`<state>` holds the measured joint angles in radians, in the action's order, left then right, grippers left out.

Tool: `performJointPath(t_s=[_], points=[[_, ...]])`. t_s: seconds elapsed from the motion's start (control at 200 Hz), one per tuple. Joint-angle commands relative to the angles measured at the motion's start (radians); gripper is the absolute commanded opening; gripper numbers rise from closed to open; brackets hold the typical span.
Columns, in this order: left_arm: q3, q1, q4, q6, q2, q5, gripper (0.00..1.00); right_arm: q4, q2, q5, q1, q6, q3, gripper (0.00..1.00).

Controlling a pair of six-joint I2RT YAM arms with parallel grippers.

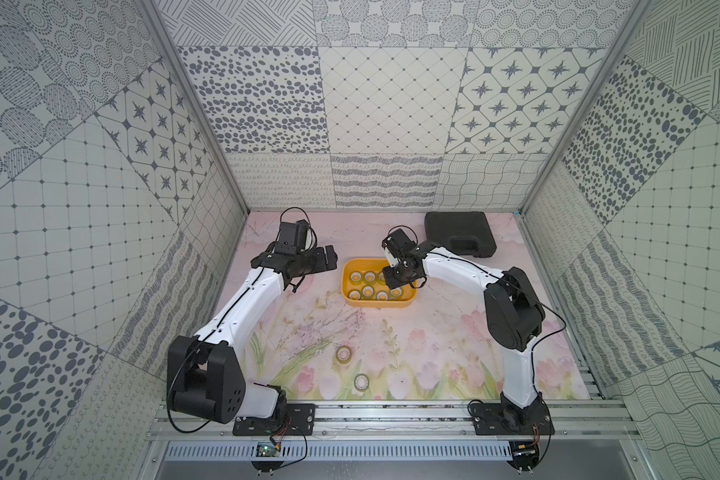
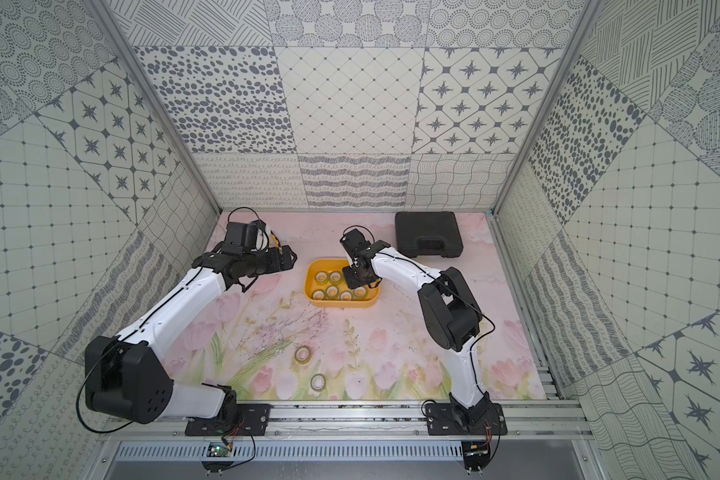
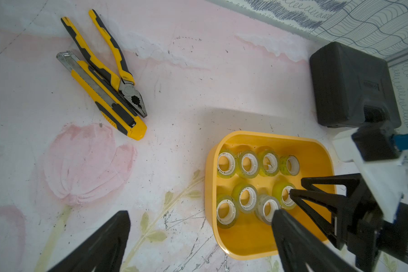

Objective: Put the transparent tape into the storage box
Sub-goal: Adjust the tape at the storage box, then pick up the tape at the center of the board.

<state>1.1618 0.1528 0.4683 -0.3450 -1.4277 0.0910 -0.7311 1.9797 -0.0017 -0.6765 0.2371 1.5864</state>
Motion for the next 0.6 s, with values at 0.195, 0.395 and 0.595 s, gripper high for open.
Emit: performJointPath(t_s=[0.195,0.395,0.595], points=[[0.019,-0.109,0.000,-0.047,-0.045,0.123,0.99,0.104,-0.331,-0.065,-0.156,0.131,-0.213,0.45],[0.036,-0.128,0.021,-0.058,-0.073,0.147,0.99,0.231,-0.356,-0.111,-0.290,0.247,-0.359,0.45],[0.030,-0.133,0.021,-0.057,-0.053,0.121,0.99,0.245,-0.188,-0.156,-0.380,0.306,-0.297,0.45]])
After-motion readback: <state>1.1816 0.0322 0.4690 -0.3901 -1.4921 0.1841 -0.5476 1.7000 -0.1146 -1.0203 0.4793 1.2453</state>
